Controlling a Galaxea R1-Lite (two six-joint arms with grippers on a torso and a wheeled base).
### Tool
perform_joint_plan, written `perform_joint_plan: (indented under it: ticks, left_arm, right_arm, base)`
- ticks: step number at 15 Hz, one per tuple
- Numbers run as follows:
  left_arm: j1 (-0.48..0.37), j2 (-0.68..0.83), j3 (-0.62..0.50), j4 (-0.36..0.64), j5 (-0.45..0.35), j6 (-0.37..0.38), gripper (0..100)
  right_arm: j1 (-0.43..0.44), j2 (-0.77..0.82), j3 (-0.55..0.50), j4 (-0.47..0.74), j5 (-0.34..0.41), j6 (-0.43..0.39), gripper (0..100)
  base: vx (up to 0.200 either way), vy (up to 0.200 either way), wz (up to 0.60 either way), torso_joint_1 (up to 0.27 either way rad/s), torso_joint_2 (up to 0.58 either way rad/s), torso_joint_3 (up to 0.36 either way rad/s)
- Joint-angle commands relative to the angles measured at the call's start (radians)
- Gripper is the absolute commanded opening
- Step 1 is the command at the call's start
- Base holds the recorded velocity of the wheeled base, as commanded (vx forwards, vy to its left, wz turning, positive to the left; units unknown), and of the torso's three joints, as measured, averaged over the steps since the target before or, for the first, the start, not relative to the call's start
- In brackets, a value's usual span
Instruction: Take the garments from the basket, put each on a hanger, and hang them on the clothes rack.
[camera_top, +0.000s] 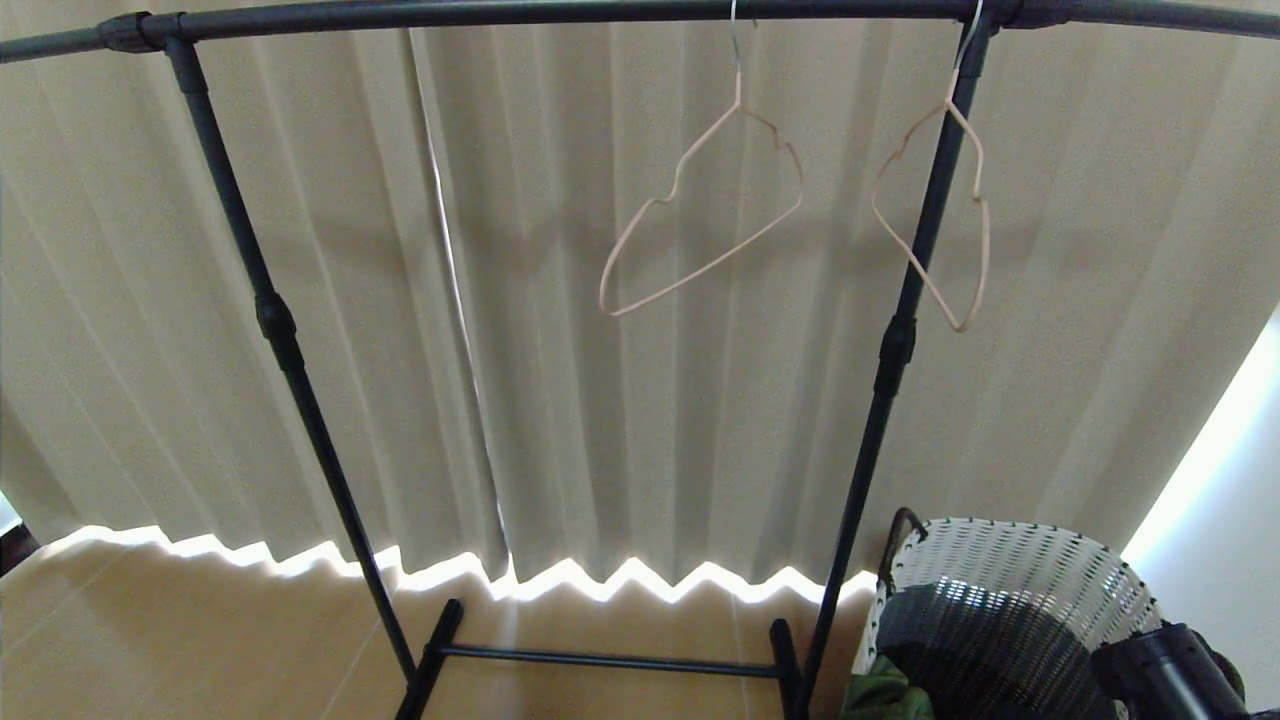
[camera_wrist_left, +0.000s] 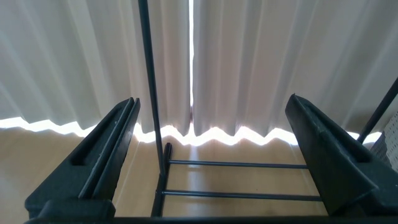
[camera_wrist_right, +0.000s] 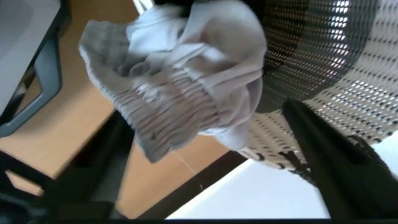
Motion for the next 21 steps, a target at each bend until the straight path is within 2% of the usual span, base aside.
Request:
perform_joint_plan:
  ticks: [1,4,5,6,8,15,18,20,21]
  left_arm:
    - [0.0,0.0,0.0,0.0,0.0,0.0,100]
    - [0.0,0.0,0.0,0.0,-0.001,0.0,100]
    - [0.0,0.0,-0.001,0.0,-0.001,0.0,100]
    - [0.0,0.0,0.0,0.0,-0.001,0.0,100]
    - [0.0,0.0,-0.001,0.0,-0.001,0.0,100]
    - [0.0,0.0,-0.001,0.0,-0.001,0.002,100]
    - [0.0,0.0,-0.001,0.0,-0.001,0.002,100]
    - [0.0,0.0,-0.001,0.0,-0.001,0.002,100]
    - [0.0,0.0,-0.001,0.0,-0.001,0.002,100]
  right_arm:
    - [-0.006,-0.002,0.006,-0.017,-0.001,-0.001,0]
    - [-0.021,0.007,0.008,-0.048,0.0,-0.001,0]
    - [-0.021,0.016,0.026,-0.095,0.0,0.001,0]
    - [-0.021,0.007,0.046,-0.151,0.0,-0.001,0]
    - [-0.041,-0.063,0.051,-0.175,-0.001,0.001,0]
    - [-0.167,-0.679,0.048,-0.134,0.0,-0.001,0]
    - [-0.193,-0.847,0.017,-0.115,0.0,0.085,0]
    - [-0.201,-0.889,-0.015,-0.105,-0.001,0.133,0]
    - [-0.244,-0.936,-0.057,-0.042,-0.001,0.145,0]
  base:
    - [0.0,0.0,0.0,0.0,0.0,0.0]
    - [0.0,0.0,0.0,0.0,0.0,0.0]
    - [0.0,0.0,0.0,0.0,0.0,0.0]
    - [0.0,0.0,0.0,0.0,0.0,0.0]
    - [0.0,0.0,0.0,0.0,0.0,0.0]
    - [0.0,0.0,0.0,0.0,0.0,0.0]
    - [0.0,0.0,0.0,0.0,0.0,0.0]
    - [0.0,0.0,0.0,0.0,0.0,0.0]
    - [0.0,0.0,0.0,0.0,0.0,0.0]
